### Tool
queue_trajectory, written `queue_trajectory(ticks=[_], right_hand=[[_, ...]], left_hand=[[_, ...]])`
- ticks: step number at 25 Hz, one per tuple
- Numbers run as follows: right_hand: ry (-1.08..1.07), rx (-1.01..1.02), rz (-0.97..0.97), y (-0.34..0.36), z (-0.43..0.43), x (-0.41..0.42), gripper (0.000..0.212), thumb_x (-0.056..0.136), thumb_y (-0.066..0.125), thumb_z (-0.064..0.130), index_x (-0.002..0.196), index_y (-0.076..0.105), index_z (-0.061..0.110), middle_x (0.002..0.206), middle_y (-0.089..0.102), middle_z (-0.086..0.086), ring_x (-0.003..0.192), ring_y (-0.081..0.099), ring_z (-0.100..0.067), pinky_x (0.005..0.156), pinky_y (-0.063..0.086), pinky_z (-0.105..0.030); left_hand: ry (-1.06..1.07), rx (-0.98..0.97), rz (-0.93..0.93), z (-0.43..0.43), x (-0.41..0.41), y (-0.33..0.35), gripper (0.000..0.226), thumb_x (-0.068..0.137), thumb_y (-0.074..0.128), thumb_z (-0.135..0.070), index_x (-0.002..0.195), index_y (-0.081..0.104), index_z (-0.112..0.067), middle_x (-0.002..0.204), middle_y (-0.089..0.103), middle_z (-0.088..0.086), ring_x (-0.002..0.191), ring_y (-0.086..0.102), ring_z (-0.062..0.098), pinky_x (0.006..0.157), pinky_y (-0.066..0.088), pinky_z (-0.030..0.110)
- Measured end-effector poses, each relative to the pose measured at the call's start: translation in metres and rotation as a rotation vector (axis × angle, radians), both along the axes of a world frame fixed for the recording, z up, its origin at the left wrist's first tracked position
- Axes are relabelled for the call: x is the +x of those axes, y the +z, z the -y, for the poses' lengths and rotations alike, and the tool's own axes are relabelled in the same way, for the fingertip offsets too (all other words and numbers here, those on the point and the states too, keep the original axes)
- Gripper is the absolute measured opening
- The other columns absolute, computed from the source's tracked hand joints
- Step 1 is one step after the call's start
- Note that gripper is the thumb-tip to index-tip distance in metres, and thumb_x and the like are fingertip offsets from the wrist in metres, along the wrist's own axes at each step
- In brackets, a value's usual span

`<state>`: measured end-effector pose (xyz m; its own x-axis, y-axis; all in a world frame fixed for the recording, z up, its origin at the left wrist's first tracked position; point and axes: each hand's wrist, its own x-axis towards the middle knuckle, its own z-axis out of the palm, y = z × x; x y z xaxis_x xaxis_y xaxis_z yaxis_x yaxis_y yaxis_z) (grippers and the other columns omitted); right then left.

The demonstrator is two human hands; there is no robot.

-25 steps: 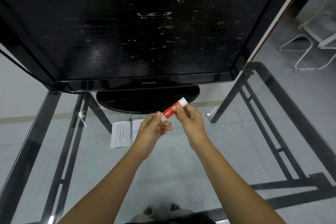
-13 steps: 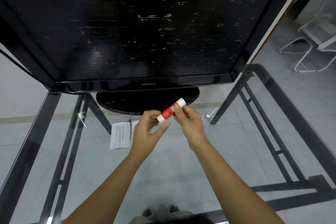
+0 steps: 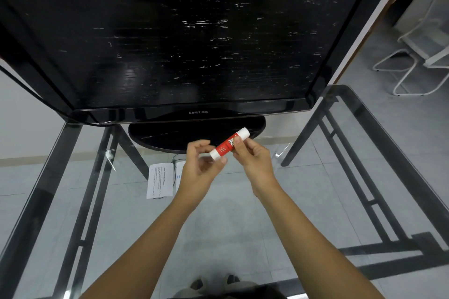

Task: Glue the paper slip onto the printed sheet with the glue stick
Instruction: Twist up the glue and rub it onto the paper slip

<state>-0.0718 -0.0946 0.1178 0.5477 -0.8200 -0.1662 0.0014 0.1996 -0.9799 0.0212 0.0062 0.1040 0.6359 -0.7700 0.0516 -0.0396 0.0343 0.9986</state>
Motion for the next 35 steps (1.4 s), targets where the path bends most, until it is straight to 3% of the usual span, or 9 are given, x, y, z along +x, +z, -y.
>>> queue_trajectory(ticks=[2,6,10,14,18,22,28,32,35], right_hand=[[0.005,-0.008,0.008,0.002,0.001,-0.001,0.026,0.087,0.060,0.036,0.104,0.065,0.018,0.097,0.070,0.002,0.095,0.066,-0.006,0.081,0.052,-0.015],[-0.001,-0.018,0.006,0.003,0.001,-0.002,0.027,0.085,0.060,0.037,0.106,0.065,0.020,0.097,0.070,0.005,0.095,0.065,-0.005,0.077,0.051,-0.011],[-0.003,-0.016,0.025,0.005,0.001,-0.001,0.021,0.086,0.061,0.035,0.101,0.067,0.023,0.095,0.071,0.005,0.094,0.066,-0.005,0.077,0.051,-0.012],[0.006,-0.041,0.021,0.008,0.004,0.002,0.010,0.086,0.062,0.035,0.093,0.067,0.031,0.093,0.071,0.007,0.094,0.066,-0.005,0.080,0.052,-0.016],[0.005,-0.043,0.018,0.008,0.004,0.003,0.008,0.084,0.063,0.037,0.091,0.066,0.036,0.092,0.071,0.011,0.092,0.066,-0.003,0.077,0.052,-0.014],[0.018,-0.040,0.026,0.008,0.002,0.005,0.013,0.085,0.063,0.035,0.095,0.068,0.029,0.091,0.071,0.009,0.090,0.067,-0.002,0.071,0.050,-0.010],[0.021,-0.047,0.024,0.009,0.003,0.005,0.012,0.085,0.063,0.036,0.094,0.068,0.030,0.091,0.072,0.007,0.090,0.067,-0.003,0.073,0.051,-0.012],[0.022,-0.055,0.031,0.008,0.002,0.004,0.008,0.086,0.062,0.034,0.084,0.070,0.032,0.082,0.073,0.010,0.088,0.068,-0.005,0.071,0.051,-0.012],[0.027,-0.047,0.027,0.008,0.001,0.005,0.010,0.086,0.062,0.034,0.091,0.070,0.029,0.087,0.073,0.008,0.090,0.068,-0.006,0.074,0.052,-0.014]], left_hand=[[-0.024,0.003,-0.246,0.001,0.002,-0.003,0.015,0.091,0.052,-0.032,0.101,0.057,-0.022,0.087,0.068,-0.002,0.079,0.066,0.013,0.070,0.052,0.020],[-0.026,-0.019,-0.036,-0.002,0.005,0.000,0.008,0.086,0.064,-0.023,0.094,0.061,-0.024,0.092,0.068,-0.008,0.089,0.064,0.008,0.073,0.051,0.016],[0.056,-0.034,0.195,-0.002,0.008,-0.003,0.028,0.080,0.071,-0.020,0.100,0.058,-0.035,0.099,0.062,-0.009,0.095,0.062,0.010,0.081,0.052,0.021],[-0.012,0.003,-0.244,0.000,0.005,-0.002,0.025,0.081,0.059,-0.045,0.101,0.061,-0.030,0.093,0.071,-0.002,0.085,0.068,0.013,0.069,0.052,0.016],[-0.019,-0.006,-0.105,-0.001,0.010,-0.001,0.012,0.082,0.066,-0.030,0.094,0.063,-0.027,0.092,0.070,-0.007,0.090,0.066,0.010,0.071,0.050,0.012],[0.082,-0.038,0.089,0.002,0.011,-0.001,0.023,0.077,0.073,-0.009,0.085,0.061,-0.027,0.095,0.062,0.003,0.091,0.062,0.013,0.081,0.054,0.029],[0.038,0.018,-0.031,-0.002,0.011,-0.003,0.020,0.083,0.064,-0.036,0.101,0.057,-0.035,0.095,0.067,-0.011,0.089,0.066,0.009,0.078,0.055,0.023],[0.027,-0.028,-0.004,-0.001,0.010,-0.003,0.012,0.083,0.067,-0.024,0.093,0.061,-0.027,0.093,0.070,-0.008,0.091,0.066,0.010,0.076,0.051,0.017],[0.081,-0.054,0.172,-0.001,0.011,-0.003,0.019,0.080,0.071,-0.017,0.088,0.060,-0.030,0.094,0.066,-0.003,0.092,0.063,0.008,0.077,0.049,0.015]])
